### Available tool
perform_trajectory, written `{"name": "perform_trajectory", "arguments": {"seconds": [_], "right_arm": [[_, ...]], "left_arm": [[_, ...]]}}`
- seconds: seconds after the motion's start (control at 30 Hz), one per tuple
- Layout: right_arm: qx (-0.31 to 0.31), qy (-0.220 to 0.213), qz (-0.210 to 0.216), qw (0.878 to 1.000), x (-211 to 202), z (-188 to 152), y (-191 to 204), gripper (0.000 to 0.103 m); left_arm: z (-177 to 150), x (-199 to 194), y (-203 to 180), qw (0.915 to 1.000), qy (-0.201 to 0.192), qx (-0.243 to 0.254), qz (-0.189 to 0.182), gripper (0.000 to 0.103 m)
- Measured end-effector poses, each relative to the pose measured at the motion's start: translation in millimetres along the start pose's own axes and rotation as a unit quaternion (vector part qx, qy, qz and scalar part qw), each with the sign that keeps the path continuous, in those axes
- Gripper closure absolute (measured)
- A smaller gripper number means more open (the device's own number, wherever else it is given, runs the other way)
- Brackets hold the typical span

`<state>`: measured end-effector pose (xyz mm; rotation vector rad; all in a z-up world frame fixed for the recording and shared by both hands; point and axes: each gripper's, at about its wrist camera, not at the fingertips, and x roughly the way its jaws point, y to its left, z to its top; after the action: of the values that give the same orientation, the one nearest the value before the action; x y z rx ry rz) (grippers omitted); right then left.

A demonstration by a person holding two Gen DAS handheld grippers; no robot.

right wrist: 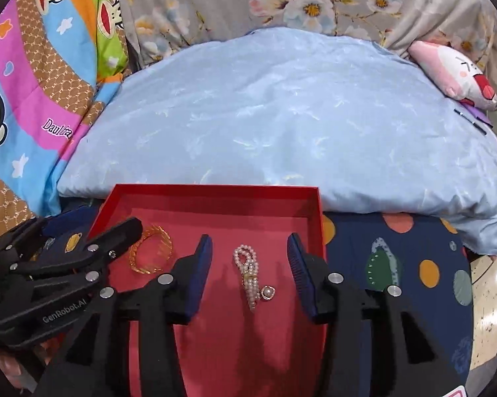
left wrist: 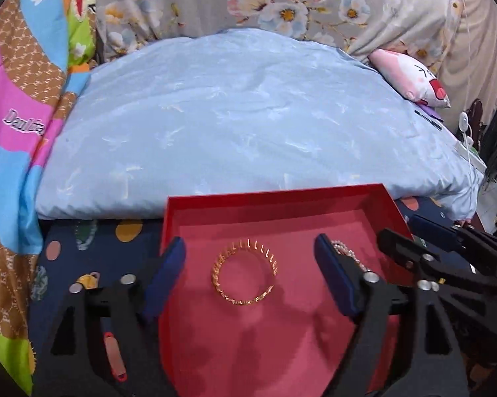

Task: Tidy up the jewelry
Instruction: 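Carry both bracelets into the red box and open both tools, then withdraw both tools from the red box back over the jewelry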

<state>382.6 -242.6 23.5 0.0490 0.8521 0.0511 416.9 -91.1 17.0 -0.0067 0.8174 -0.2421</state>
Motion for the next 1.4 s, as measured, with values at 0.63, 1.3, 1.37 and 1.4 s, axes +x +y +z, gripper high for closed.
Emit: {"name": "perform_trajectory", "arguments": {"seconds": [0.63, 1.3, 1.37, 1.4], "right_arm": [[0.02, -0.01, 0.013, 1.0, -181.3, -187.3, 10.9, 0.046], [-0.036, 0.046, 0.052, 0.997, -129.6, -240.5, 81.2, 0.066], [-0.037, 0.052, 0.053, 0.997, -121.5, -237.7, 82.4, 0.066], [-0.038, 0.054, 0.051, 0.997, -118.3, -237.2, 83.3, 0.066]], "left_arm": [[-168.5, -181.5, 74.3, 0.9985, 0.0, -0.051, 0.018, 0.019], [-257.4, -203.7, 52.6, 0.9984, 0.032, -0.036, 0.03, 0.019], [-257.5, -202.0, 53.5, 0.9983, 0.035, -0.04, 0.026, 0.019], [-257.4, -201.4, 54.2, 0.9982, 0.035, -0.042, 0.025, 0.019]]}}
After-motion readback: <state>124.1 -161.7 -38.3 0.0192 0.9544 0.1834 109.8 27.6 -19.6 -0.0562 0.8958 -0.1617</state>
